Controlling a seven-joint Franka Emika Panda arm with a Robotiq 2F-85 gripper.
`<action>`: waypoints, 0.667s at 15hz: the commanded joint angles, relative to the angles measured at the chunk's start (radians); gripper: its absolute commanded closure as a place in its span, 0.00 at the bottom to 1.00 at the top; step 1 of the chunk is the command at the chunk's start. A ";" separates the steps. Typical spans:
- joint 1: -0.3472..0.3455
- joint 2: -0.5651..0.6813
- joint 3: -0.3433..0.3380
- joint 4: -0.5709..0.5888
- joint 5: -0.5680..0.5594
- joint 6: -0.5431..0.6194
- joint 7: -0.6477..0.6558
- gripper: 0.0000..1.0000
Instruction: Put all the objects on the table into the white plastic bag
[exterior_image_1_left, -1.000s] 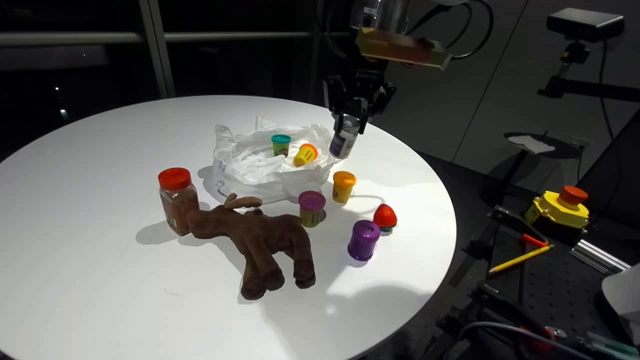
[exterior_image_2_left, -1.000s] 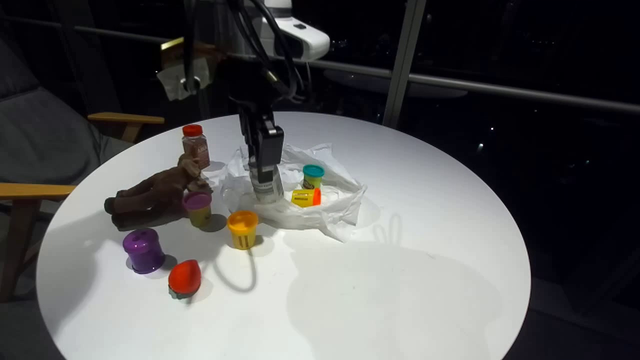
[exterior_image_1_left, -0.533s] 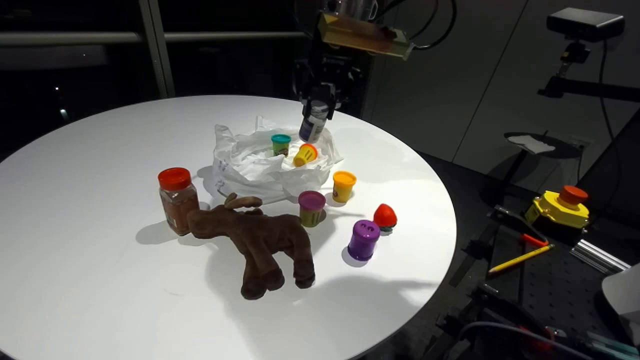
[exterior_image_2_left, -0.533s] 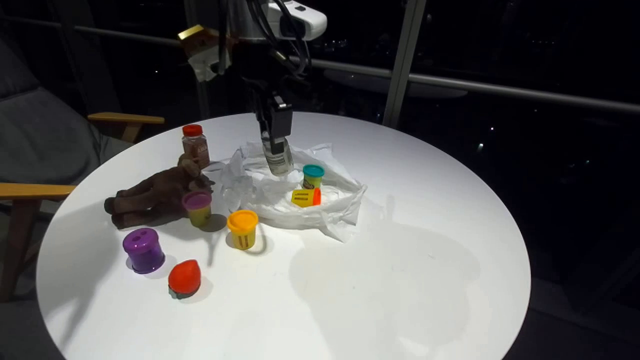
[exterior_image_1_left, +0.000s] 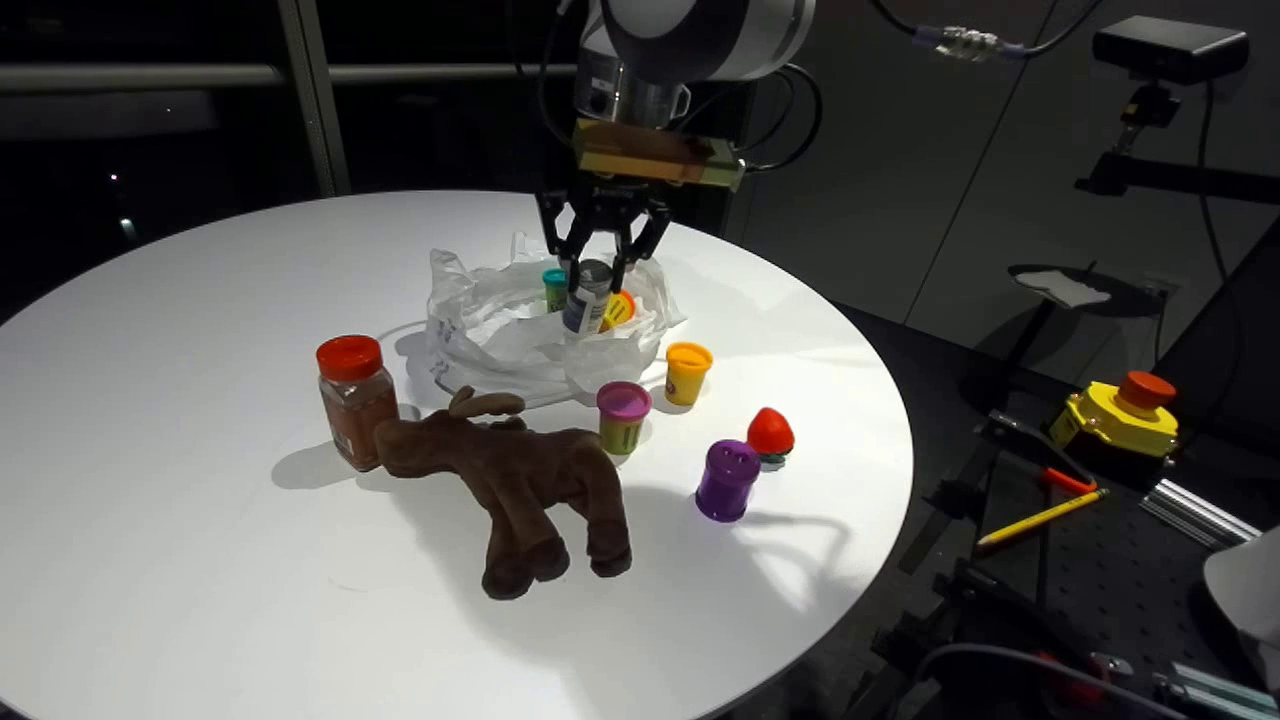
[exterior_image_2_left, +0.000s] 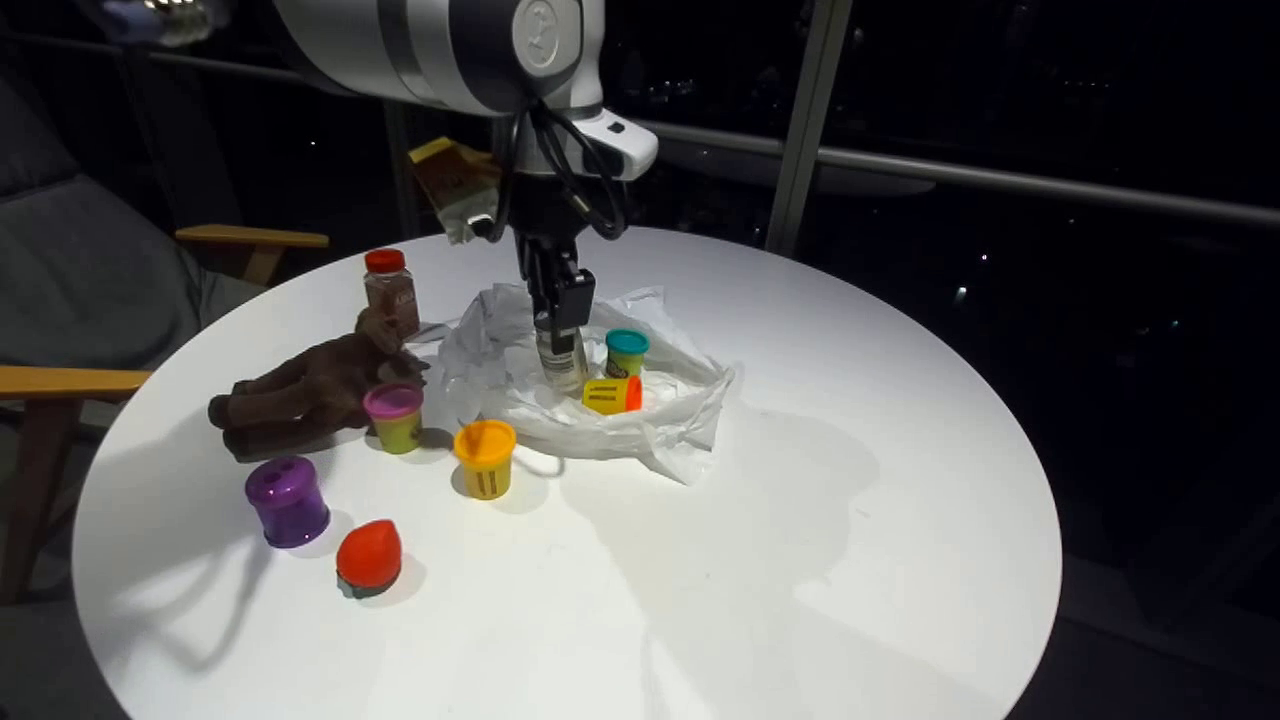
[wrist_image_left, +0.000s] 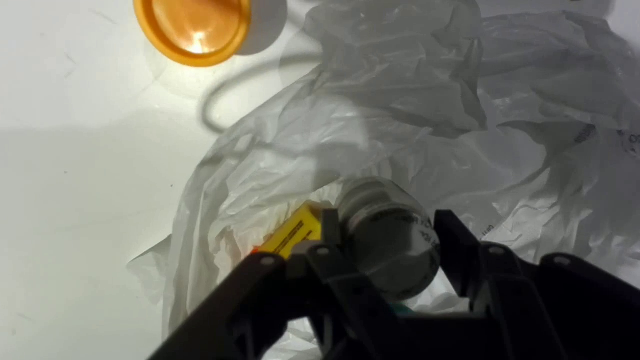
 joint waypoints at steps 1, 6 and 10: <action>-0.006 0.086 0.003 0.100 0.037 -0.019 -0.037 0.79; -0.006 0.090 0.002 0.115 0.064 -0.019 -0.047 0.28; 0.001 0.008 0.003 0.050 0.071 -0.005 -0.052 0.00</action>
